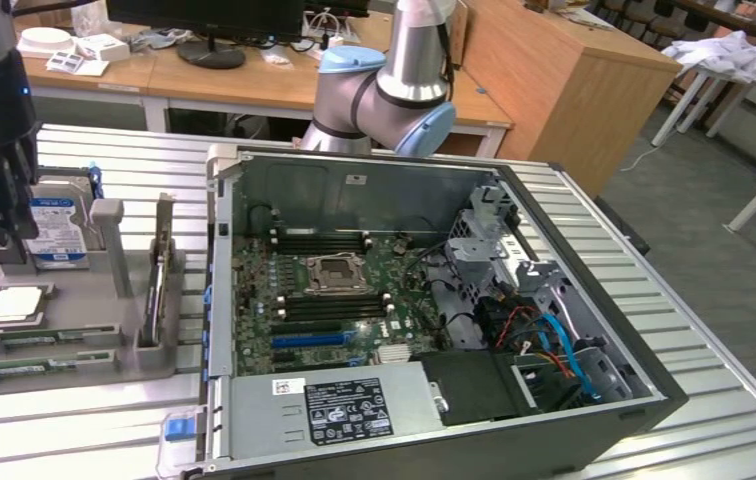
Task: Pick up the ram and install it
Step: 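Pick up the ram and move it above insertion slot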
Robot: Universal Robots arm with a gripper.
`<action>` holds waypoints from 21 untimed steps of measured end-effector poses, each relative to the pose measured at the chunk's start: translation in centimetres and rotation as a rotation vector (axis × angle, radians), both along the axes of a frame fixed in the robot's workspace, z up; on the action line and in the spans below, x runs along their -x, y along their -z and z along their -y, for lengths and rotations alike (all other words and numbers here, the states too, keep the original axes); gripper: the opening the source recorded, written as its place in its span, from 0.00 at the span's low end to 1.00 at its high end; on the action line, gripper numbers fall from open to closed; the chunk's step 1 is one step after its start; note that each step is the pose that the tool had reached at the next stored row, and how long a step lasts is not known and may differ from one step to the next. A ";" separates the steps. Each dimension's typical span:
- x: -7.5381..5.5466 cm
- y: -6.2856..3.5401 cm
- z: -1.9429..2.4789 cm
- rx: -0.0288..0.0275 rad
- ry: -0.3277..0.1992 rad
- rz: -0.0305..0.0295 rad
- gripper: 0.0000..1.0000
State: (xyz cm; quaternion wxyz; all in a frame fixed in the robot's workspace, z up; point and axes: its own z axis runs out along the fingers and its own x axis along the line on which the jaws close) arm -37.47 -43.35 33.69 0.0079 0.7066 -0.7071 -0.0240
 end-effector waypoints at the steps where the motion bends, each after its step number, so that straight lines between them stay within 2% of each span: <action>1: 0.0 0.05 0.00 0.0000 0.000 -0.0001 0.37; 21: 0.0 1.44 0.00 0.0000 0.000 0.0000 0.37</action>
